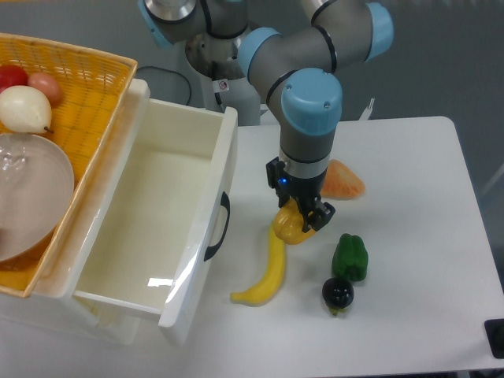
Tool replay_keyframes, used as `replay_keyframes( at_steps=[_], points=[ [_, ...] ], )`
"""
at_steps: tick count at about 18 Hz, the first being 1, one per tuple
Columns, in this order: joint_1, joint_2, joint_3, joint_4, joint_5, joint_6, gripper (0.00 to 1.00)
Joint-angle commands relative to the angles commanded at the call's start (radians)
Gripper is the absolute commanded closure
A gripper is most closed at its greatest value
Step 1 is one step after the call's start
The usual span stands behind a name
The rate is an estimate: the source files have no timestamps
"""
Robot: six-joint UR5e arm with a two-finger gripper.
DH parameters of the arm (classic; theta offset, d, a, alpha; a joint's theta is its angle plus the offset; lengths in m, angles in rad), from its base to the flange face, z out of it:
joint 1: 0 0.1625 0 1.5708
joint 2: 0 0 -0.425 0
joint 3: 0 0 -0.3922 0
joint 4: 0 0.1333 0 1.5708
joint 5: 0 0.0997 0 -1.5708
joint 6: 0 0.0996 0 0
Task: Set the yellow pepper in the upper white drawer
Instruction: 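Close the gripper around the yellow bell pepper beside the banana, then lift the yellow pepper up and carry it toward the open drawer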
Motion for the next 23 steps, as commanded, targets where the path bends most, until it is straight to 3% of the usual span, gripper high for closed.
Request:
replay_keyframes(
  at_steps=[3, 7, 15, 19, 23],
  points=[
    [-0.005, 0.006, 0.005, -0.011, -0.058, -0.057, 0.88],
    [0.006, 0.031, 0.005, -0.022, -0.149, -0.317, 0.88],
    [0.070, 0.126, 0.009, -0.029, -0.253, -0.405, 0.88],
    [0.146, 0.172, 0.009, -0.031, -0.402, -0.460, 0.88],
    [0.150, 0.207, 0.000, -0.060, -0.459, -0.547, 0.88]
  ],
)
